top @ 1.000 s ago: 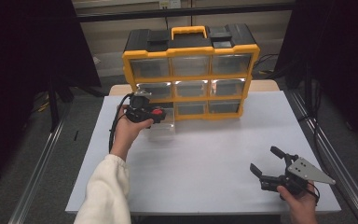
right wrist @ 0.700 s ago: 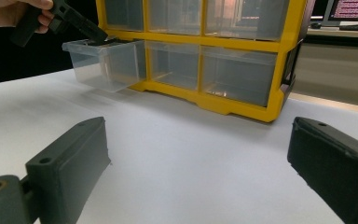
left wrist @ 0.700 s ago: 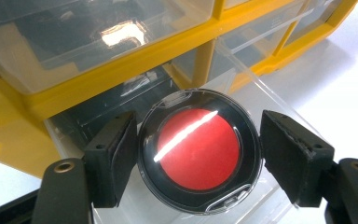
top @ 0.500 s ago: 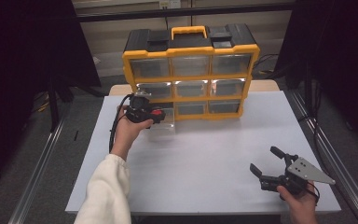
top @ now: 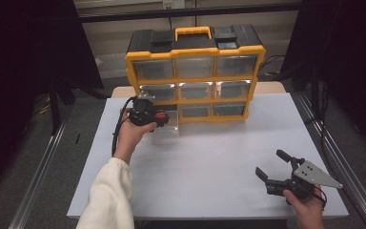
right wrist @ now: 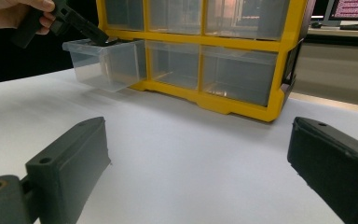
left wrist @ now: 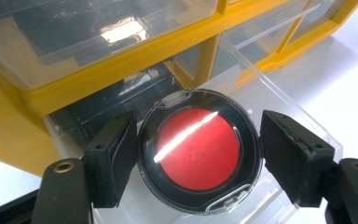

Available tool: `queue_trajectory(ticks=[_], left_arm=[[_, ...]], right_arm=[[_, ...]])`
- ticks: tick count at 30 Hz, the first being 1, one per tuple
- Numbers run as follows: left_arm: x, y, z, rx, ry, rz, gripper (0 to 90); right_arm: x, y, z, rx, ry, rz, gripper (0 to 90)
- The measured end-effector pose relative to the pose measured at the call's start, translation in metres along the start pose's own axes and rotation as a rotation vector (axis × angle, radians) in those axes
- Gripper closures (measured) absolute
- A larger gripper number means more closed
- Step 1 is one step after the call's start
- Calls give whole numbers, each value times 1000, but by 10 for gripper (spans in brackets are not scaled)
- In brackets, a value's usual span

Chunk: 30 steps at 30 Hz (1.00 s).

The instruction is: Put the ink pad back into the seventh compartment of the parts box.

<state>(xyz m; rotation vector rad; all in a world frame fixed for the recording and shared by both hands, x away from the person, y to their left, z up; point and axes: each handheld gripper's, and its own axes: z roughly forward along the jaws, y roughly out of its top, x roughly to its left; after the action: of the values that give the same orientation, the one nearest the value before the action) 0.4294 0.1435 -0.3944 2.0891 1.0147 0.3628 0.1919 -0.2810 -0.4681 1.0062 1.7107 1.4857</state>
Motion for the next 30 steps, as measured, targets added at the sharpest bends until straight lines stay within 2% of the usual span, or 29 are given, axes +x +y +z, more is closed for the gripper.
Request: queue_trajectory(ticks=[4, 15, 16, 18, 19, 20, 21, 30], left_arm=[[0, 1, -1, -21, -7, -10, 277], [-1, -1, -8, -17, -19, -18, 198], [-3, -2, -8, -33, -21, -30, 197], [-4, -4, -11, -31, -28, -21, 187], [-6, -5, -11, -48, -29, -36, 179], [-5, -5, -13, -34, -25, -19, 170], [-6, -5, -13, -44, -27, -30, 165], [-11, -9, -20, -54, -50, -28, 130]], right_arm=[[0, 0, -1, 2, 1, 1, 48], [0, 0, -1, 1, 0, 0, 48], [-1, 0, -1, 1, 2, -1, 48], [0, 0, -1, 2, 2, 2, 48], [0, 0, -1, -1, -2, 3, 47], [0, 0, -1, 0, -2, 2, 48], [0, 0, -1, 0, -2, 3, 47], [0, 0, -1, 0, -1, 3, 48]])
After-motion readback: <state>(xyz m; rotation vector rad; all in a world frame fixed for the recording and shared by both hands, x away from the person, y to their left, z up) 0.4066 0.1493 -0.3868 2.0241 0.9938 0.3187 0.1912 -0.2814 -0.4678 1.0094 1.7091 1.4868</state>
